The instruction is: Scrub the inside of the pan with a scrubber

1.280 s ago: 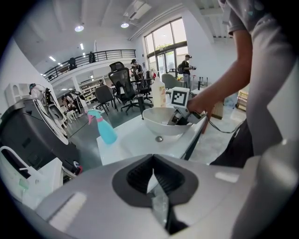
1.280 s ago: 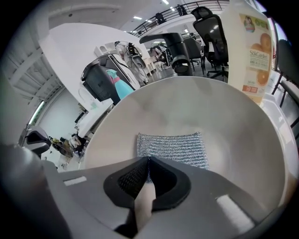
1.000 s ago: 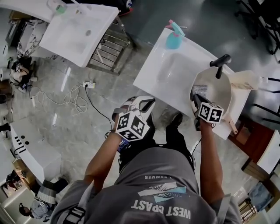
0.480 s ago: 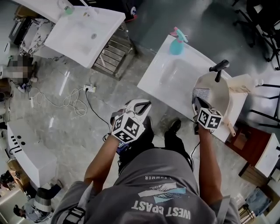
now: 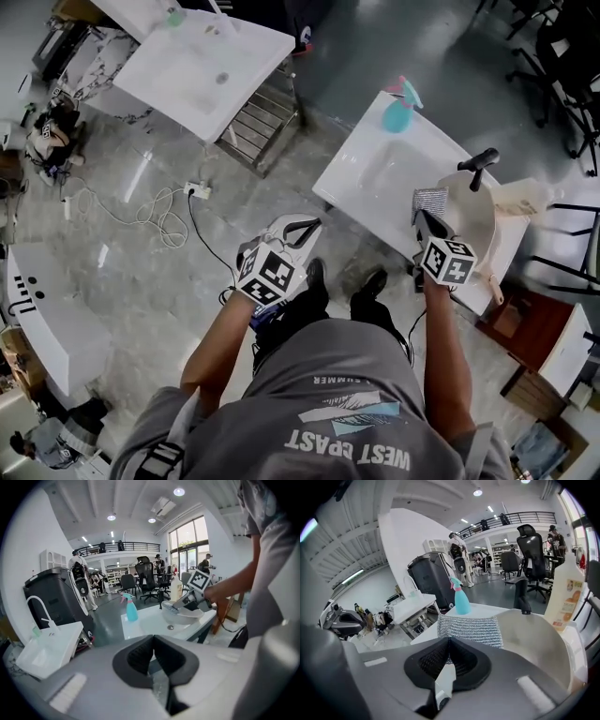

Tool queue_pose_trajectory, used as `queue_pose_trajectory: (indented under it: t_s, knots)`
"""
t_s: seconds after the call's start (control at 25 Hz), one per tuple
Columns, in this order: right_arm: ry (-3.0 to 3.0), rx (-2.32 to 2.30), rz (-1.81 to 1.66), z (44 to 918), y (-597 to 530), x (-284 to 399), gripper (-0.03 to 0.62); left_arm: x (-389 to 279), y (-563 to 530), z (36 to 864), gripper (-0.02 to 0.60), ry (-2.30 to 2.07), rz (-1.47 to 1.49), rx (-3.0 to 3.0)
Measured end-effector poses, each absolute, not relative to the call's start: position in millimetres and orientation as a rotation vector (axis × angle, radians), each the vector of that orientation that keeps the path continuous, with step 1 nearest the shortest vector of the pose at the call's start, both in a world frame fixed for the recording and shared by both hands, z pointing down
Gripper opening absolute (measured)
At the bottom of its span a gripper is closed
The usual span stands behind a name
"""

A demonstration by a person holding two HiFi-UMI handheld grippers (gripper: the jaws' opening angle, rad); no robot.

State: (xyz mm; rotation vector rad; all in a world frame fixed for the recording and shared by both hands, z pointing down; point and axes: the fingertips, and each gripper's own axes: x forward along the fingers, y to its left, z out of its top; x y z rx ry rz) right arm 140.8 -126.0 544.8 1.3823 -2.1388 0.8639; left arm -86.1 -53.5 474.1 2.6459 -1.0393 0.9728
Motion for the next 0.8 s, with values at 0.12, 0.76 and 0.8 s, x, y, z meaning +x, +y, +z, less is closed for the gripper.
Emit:
queue_pose_trajectory:
  t_s: [0.12,0.76,0.8]
  knots:
    - [-2.171,1.339,0.83,537.1,-129.1,114.4,0.012,-102.6,-52.3,466.8,0.002,-1.078,0.93,2.633]
    - [-2.226,0.941,0.721,562.1,-143.1,-32.4,0.014,-184.9,-35.3,454.9,0.002,-1.283,0.708,2.454]
    - [-2.219,0.912,0.717,568.6,-142.7,-39.4,0.014,-188.2,-34.3,454.4,0.002,-1.297,0.691,2.439]
